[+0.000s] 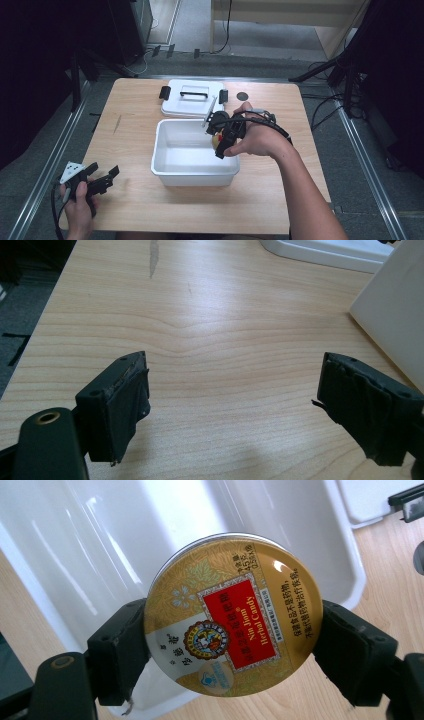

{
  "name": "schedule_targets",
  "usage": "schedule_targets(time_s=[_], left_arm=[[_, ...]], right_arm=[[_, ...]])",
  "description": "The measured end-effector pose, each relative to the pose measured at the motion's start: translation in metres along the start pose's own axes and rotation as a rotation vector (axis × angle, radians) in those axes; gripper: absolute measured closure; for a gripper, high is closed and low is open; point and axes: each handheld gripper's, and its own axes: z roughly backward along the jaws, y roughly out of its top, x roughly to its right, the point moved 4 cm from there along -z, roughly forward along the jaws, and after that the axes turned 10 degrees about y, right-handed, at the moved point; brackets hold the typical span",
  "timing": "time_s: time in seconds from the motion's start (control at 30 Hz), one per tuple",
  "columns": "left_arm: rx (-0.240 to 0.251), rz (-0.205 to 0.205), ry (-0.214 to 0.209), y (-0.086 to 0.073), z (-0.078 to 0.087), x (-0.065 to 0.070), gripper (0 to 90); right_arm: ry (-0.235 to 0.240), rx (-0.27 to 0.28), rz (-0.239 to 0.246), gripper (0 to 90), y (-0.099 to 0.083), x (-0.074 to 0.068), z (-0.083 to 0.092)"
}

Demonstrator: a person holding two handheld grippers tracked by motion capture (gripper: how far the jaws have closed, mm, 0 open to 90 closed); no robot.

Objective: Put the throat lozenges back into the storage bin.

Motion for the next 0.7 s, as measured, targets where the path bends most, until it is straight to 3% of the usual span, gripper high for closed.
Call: schedule_targets(time_s=[0.33,0.7], left_arm=[[-0.001,0.001,-0.001,0.000,0.000,0.000,14.0],[-0.002,-0.001,-0.001,0.000,0.000,0.000,14.0]], right_arm=[[-0.005,-0.050,0.058,20.5,0.002,-0.002,-0.019],[0.026,-0.083,0.054,20.5,-0.003,0.001,-0.046]])
